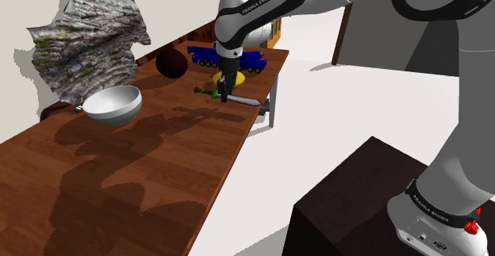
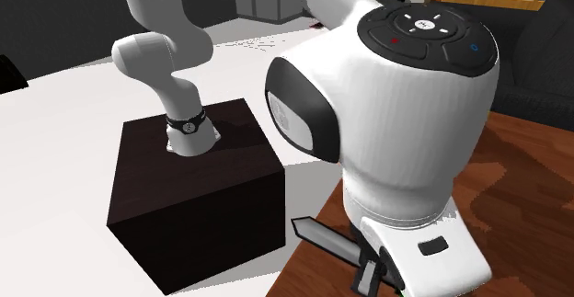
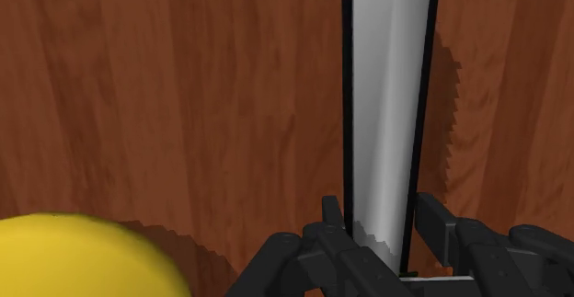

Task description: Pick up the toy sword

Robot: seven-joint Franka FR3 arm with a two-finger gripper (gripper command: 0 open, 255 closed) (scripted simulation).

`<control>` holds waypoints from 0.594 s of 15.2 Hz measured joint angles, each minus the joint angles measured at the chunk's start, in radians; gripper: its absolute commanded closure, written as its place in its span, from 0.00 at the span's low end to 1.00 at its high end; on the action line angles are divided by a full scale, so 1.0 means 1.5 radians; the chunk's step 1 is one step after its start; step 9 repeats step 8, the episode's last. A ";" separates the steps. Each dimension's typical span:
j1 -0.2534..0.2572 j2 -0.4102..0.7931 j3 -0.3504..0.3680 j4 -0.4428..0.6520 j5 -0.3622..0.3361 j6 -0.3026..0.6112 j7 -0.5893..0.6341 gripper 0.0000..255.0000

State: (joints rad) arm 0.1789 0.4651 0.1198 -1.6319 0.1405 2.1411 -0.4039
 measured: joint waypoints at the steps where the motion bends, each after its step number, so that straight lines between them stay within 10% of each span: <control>1: -0.001 -0.002 0.000 0.007 0.000 -0.008 0.000 1.00; 9: -0.001 -0.020 0.000 0.041 -0.002 -0.060 0.008 1.00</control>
